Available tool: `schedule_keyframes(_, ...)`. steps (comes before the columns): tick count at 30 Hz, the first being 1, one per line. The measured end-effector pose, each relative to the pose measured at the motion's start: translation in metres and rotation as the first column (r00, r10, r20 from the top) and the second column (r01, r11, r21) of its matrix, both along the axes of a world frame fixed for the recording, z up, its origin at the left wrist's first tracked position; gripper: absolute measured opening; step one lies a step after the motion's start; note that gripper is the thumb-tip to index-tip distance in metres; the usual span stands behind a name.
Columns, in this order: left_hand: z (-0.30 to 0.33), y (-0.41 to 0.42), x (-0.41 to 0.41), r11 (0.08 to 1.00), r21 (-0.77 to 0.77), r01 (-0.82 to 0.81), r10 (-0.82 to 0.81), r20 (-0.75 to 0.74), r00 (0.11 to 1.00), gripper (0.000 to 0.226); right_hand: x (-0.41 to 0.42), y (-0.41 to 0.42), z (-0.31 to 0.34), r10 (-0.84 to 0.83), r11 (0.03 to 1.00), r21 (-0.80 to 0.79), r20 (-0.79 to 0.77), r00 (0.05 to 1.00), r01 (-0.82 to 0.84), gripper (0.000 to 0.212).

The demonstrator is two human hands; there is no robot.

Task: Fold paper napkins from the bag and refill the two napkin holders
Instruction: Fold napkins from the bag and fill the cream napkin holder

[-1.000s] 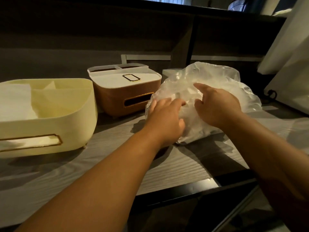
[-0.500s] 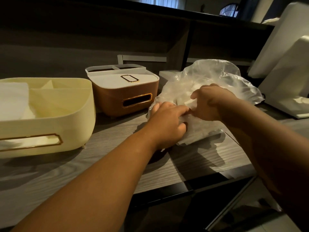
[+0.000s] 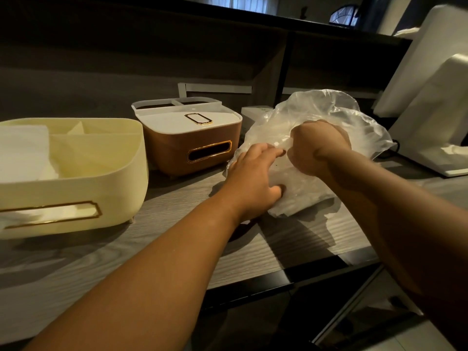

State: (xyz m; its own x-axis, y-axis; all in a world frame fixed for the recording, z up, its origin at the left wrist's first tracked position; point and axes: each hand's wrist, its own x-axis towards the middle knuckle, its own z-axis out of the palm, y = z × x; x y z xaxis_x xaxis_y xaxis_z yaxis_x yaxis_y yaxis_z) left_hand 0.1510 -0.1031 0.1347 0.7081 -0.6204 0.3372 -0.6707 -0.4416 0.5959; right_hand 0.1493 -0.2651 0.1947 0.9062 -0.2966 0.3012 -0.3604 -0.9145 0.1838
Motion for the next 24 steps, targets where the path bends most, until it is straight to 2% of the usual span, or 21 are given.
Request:
schedule_keyframes(2,-0.001,-0.001,0.003,0.997,-0.068,-0.021,0.019,-0.038,0.999,0.077,-0.003,-0.001,0.003,0.013,0.992,0.122,0.082,0.997,-0.023,0.019)
schedule_keyframes(6,-0.003,0.000,0.004,0.993,-0.113,-0.035,0.027,-0.071,0.997,0.083,-0.006,-0.001,0.005,-0.032,0.958,0.287,0.053,0.998,0.015,0.014)
schedule_keyframes(13,-0.003,0.001,0.005,0.987,-0.153,-0.039,0.025,-0.087,0.996,0.082,-0.013,-0.002,0.003,0.013,0.941,0.335,0.076,0.997,-0.038,0.027)
schedule_keyframes(18,-0.002,0.002,0.009,0.974,-0.222,-0.053,0.021,-0.145,0.989,0.077,-0.027,0.011,0.012,0.175,0.899,0.368,0.197,0.965,-0.238,0.027)
schedule_keyframes(21,0.005,0.006,0.006,0.933,-0.353,-0.074,-0.003,-0.214,0.977,0.079,-0.038,0.019,0.019,0.232,0.751,0.539,0.326,0.917,-0.382,0.024)
schedule_keyframes(24,0.011,0.012,0.002,0.843,-0.521,-0.134,-0.054,-0.329,0.943,0.074,-0.049,0.029,0.026,0.185,0.478,0.730,0.461,0.868,-0.489,0.018)
